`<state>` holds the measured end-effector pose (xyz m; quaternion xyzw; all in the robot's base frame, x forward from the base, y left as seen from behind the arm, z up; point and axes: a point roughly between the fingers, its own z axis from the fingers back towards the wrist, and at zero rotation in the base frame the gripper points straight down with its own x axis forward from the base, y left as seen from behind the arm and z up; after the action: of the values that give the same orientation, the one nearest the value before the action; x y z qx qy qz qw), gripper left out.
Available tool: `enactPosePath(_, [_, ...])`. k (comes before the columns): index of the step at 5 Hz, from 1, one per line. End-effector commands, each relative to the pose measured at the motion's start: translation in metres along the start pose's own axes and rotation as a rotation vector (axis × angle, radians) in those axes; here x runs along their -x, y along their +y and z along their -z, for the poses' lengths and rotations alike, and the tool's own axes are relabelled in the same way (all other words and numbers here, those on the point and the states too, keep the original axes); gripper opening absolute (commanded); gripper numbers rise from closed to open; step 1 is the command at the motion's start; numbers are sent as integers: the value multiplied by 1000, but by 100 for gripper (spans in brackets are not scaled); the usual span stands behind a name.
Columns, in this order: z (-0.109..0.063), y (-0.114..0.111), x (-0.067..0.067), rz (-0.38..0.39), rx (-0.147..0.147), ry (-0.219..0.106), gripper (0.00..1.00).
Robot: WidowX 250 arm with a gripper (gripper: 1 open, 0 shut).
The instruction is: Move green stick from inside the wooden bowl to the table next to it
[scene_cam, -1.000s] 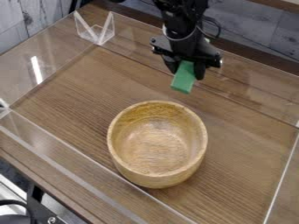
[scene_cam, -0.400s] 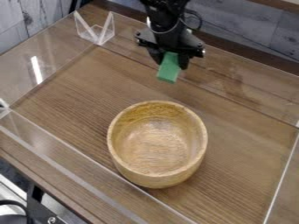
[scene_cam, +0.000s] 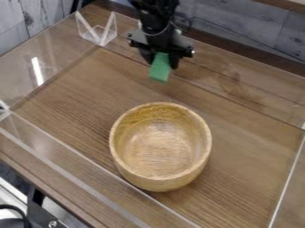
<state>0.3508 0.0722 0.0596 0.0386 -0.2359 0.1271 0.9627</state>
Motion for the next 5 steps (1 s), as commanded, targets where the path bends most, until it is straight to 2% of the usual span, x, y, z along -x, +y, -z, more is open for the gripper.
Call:
enactPosePath(1, [-3,11,-23,-13,-21,-72,0])
enactPosePath(3, [7,18,-23,-32,-40,-60,0])
enactPosePath(4, [10,21,-21,-43,-47,-44,0])
enactPosePath(5, [10,23,-16,-53,-51,-15,0])
